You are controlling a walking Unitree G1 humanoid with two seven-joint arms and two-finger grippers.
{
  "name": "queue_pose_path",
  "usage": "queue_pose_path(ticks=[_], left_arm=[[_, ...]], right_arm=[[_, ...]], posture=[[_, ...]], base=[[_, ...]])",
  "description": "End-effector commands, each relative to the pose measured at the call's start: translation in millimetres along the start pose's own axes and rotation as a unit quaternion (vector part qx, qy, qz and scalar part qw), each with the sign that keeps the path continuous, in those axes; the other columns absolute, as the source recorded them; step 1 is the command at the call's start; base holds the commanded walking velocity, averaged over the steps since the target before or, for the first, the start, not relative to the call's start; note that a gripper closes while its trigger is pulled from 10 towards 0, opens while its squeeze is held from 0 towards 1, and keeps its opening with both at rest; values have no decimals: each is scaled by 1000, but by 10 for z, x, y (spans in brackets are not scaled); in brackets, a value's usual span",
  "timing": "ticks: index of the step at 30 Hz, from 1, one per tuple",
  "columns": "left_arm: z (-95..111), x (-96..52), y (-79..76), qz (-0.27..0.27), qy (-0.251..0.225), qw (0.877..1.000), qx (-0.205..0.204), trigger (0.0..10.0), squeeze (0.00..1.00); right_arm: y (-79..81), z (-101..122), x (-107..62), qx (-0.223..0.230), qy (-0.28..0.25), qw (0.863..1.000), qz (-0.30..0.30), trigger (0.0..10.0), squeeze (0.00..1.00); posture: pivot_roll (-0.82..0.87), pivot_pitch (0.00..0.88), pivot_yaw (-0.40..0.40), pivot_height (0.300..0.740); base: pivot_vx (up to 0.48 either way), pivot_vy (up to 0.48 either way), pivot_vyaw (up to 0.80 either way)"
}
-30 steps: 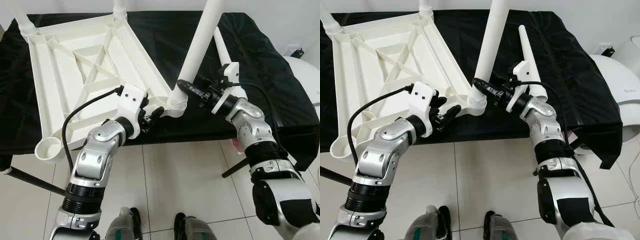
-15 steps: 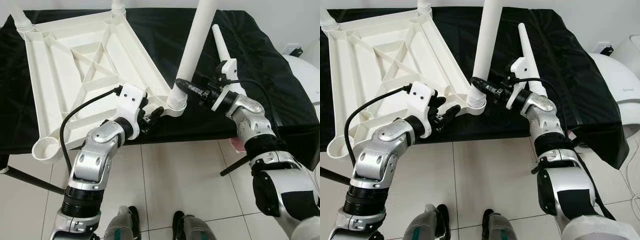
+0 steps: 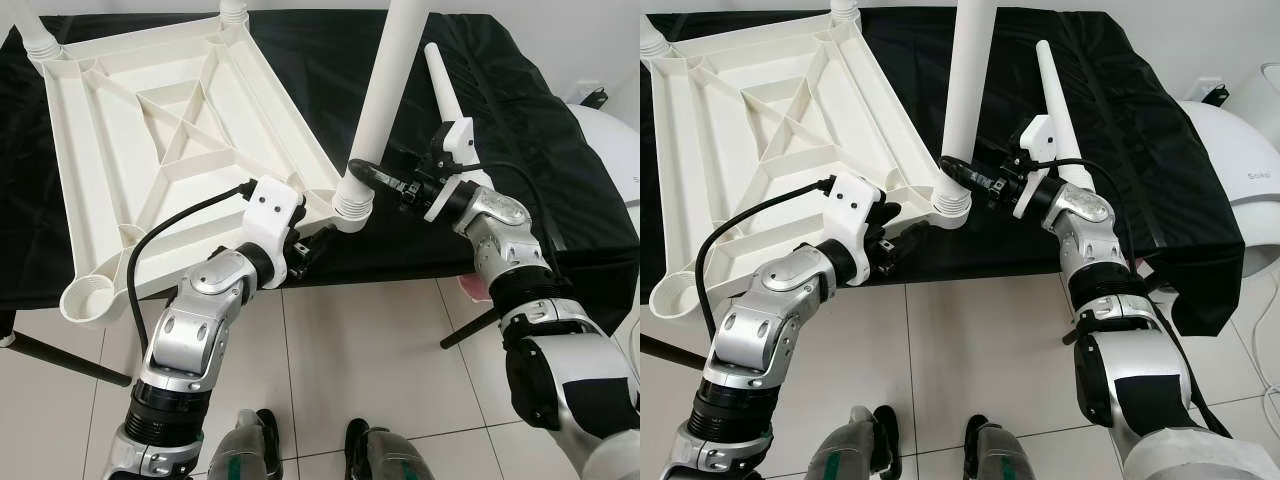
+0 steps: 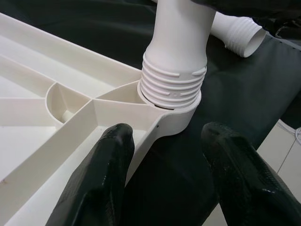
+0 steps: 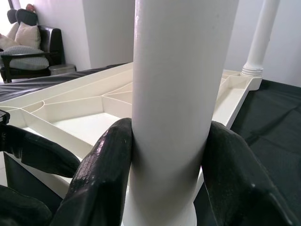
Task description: Building children table
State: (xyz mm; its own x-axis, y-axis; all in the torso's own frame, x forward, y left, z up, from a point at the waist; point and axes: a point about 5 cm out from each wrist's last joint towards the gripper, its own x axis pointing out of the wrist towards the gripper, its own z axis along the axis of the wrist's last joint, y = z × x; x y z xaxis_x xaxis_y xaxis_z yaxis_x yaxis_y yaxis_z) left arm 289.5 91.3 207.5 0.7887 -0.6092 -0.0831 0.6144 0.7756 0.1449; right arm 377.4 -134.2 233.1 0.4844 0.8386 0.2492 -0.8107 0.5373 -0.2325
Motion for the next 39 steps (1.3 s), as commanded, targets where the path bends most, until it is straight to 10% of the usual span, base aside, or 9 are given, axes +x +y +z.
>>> queue_pose_path(ticks=[1,39], left_arm=[[-39,-18,-9,22,10,1000,0,10000,0],[-19,-50,-167,-7,15,1000,14,10000,0]], right_arm=[[29,-105,-32,9,23,1000,6,10000,0],[35,-207,-48,16,78,995,67,10000,0]], posture=[[1,225,-38,740],[11,242,-34,740]], base=[[0,0,0],[0,0,0]])
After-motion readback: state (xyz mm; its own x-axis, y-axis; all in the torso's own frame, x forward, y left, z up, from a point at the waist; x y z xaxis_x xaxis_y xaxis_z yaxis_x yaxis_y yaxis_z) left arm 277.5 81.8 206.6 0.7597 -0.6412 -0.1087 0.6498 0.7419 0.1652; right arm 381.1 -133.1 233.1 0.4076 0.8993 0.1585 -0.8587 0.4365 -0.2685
